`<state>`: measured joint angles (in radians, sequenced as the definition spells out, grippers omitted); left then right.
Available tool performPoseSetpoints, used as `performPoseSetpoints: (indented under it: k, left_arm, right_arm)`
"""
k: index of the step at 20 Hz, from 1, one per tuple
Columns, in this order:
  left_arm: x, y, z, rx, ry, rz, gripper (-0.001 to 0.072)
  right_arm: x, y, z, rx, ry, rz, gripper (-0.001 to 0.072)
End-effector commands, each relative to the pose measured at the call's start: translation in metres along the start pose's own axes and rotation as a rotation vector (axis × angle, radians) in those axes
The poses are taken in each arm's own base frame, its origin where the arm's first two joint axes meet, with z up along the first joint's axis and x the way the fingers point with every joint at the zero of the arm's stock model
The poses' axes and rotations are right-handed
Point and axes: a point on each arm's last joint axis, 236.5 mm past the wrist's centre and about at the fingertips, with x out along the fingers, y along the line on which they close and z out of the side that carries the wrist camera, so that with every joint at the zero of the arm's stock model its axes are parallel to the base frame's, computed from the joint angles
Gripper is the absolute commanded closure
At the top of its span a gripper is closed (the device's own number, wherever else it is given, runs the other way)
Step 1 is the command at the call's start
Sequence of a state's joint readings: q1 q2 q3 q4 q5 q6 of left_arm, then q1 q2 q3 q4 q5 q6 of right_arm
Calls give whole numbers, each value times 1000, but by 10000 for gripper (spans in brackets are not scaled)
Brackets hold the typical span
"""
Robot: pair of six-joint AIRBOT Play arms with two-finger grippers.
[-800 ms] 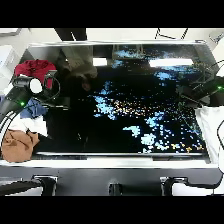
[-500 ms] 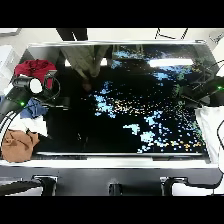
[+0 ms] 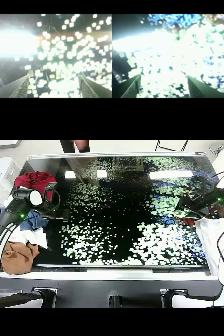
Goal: Fold the clothes and pants, and hang the long-sleeved shirts on hangers.
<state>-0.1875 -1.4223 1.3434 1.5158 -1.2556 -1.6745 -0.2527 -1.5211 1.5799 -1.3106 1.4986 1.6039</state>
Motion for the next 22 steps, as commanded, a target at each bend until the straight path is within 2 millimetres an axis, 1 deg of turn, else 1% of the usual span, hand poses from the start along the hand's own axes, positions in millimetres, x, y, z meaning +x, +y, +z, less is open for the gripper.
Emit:
performPoseSetpoints:
  k: [1, 3, 4, 6, 7, 8, 9, 10, 12, 14, 15, 16, 17, 18, 20, 22]
  left_arm:
    - [0, -4, 0, -7, 1, -18, 6]
    - [0, -5, 0, -8, 1, -20, 6]
    - [0, -5, 1, -8, -5, -21, 6]
    - [0, -4, -8, -62, 34, -15, 5]
    - [-2, 7, -10, -36, 44, 23, 1]
    - [-8, 32, -12, -27, 60, 106, 0]
    - [-22, 73, -15, -52, 86, 220, -1]
    - [-38, 112, -23, -114, 120, 298, -1]
    - [-65, 183, -47, -354, 146, 327, -1]
    - [-80, 237, -72, -589, 105, 312, -1]
    - [-80, 256, -86, -666, 96, 304, -1]
    - [-76, 274, -106, -730, 107, 301, -1]
    - [-69, 288, -125, -776, 127, 304, -1]
    - [-58, 299, -146, -804, 149, 304, -1]
    - [-36, 319, -179, -871, 160, 308, -1]
    - [-18, 333, -200, -925, 139, 313, -1]
  right_arm:
    - [0, 8, 0, 20, 1, 32, 48]
    - [0, 5, 2, 19, -8, 21, 48]
    - [0, 5, 7, 19, -28, 20, 48]
    - [0, 6, 19, 21, -78, 25, 49]
    - [0, 7, 20, 21, -82, 28, 49]
    - [0, 6, 18, 20, -74, 27, 49]
    - [0, 6, 14, 12, -58, 26, 49]
    - [0, 5, 10, -9, -42, 21, 49]
    - [1, 2, 0, -35, 1, 10, 49]
    - [1, 2, -5, -37, 21, 10, 49]
    - [1, 3, -5, -37, 23, 12, 49]
    - [1, 5, -6, -33, 25, 21, 50]
    - [0, 8, -6, -17, 28, 34, 50]
    - [0, 11, -8, -7, 34, 45, 50]
    - [0, 16, -15, -3, 63, 68, 50]
    - [-1, 18, -21, 24, 89, 72, 50]
